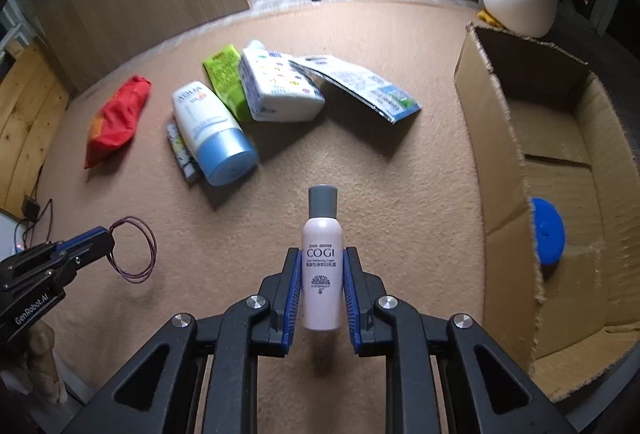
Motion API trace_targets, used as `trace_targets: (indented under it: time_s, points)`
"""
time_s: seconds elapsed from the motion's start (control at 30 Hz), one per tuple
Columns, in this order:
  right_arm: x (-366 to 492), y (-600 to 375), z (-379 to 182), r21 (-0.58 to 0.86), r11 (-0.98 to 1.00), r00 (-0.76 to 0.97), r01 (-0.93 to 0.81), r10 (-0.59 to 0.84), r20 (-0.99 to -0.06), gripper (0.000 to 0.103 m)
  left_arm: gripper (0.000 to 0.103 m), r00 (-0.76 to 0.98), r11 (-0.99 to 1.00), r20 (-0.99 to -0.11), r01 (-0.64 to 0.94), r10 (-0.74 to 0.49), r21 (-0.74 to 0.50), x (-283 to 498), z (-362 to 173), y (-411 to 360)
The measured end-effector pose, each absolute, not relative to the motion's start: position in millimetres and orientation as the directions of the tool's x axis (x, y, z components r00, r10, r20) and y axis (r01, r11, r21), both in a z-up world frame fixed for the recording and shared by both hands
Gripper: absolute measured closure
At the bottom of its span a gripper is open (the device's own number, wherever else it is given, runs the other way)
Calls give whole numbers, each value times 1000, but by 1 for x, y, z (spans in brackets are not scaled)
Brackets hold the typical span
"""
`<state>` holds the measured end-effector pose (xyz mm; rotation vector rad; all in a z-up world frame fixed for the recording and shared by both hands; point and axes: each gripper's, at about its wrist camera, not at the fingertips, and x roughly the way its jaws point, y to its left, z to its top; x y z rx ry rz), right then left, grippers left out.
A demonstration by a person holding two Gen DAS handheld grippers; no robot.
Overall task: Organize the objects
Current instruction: 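Carry the cable coil with the left tool into the box while the right tool drops the pink bottle there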
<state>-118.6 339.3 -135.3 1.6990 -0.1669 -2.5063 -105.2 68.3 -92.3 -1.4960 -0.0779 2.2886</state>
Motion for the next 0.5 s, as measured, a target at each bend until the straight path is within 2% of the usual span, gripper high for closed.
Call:
trace_targets:
  time_s: [0.23,0.5]
  points:
    - [-115,348,-108,158,-987,-434,26,-153,-888,85,100,-361,-883,-828,-360,429,-301,-109,-57,96]
    - [-100,397,-85,125,-991,-487,-42,-89,-869,85,100,-344,-820,-790,-475,508,-320,-110,-27,163]
